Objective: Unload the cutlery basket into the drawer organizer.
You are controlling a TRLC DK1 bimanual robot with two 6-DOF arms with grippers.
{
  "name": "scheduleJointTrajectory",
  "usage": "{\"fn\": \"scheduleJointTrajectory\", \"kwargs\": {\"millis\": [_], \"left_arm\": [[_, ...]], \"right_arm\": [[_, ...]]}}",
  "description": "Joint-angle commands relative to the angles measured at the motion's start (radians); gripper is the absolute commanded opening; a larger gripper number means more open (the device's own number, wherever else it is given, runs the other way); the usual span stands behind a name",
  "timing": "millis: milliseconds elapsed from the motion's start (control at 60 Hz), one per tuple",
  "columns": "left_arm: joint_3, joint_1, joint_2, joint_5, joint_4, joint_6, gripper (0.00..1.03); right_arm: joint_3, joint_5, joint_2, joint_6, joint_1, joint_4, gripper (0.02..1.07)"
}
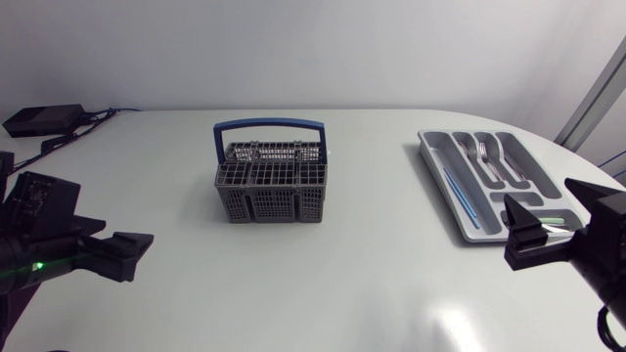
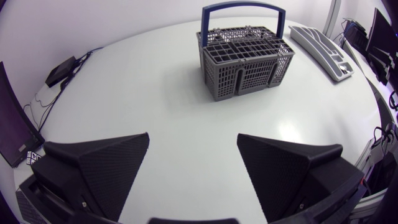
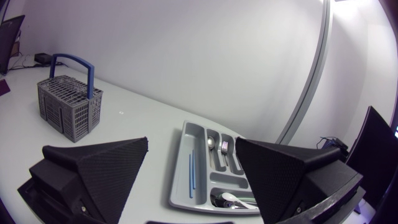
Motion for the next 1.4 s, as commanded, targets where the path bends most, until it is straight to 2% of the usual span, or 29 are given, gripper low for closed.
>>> {"fn": "scheduleJointTrajectory", "kwargs": {"millis": [0,233,450,567,1383], "left_arm": [[-0.046,0.023,-0.036,-0.007,0.019,0.041,0.99],[-0.076,0.048,-0.103,-0.006,0.043,0.053,0.99],[-0.1,0.075,-0.149,-0.006,0.115,0.073,0.99],[-0.143,0.089,-0.167,-0.006,0.189,0.093,0.99],[-0.545,0.186,-0.569,0.058,0.61,-0.064,0.99]], "right_arm": [[-0.052,-0.007,-0.044,0.077,-0.01,0.019,1.03],[-0.157,-0.022,-0.163,0.195,-0.02,0.049,1.03],[-0.252,-0.036,-0.271,0.301,-0.029,0.075,1.03],[-0.265,-0.038,-0.286,0.316,-0.03,0.079,1.03],[-0.265,-0.038,-0.286,0.316,-0.03,0.079,1.03]]}}
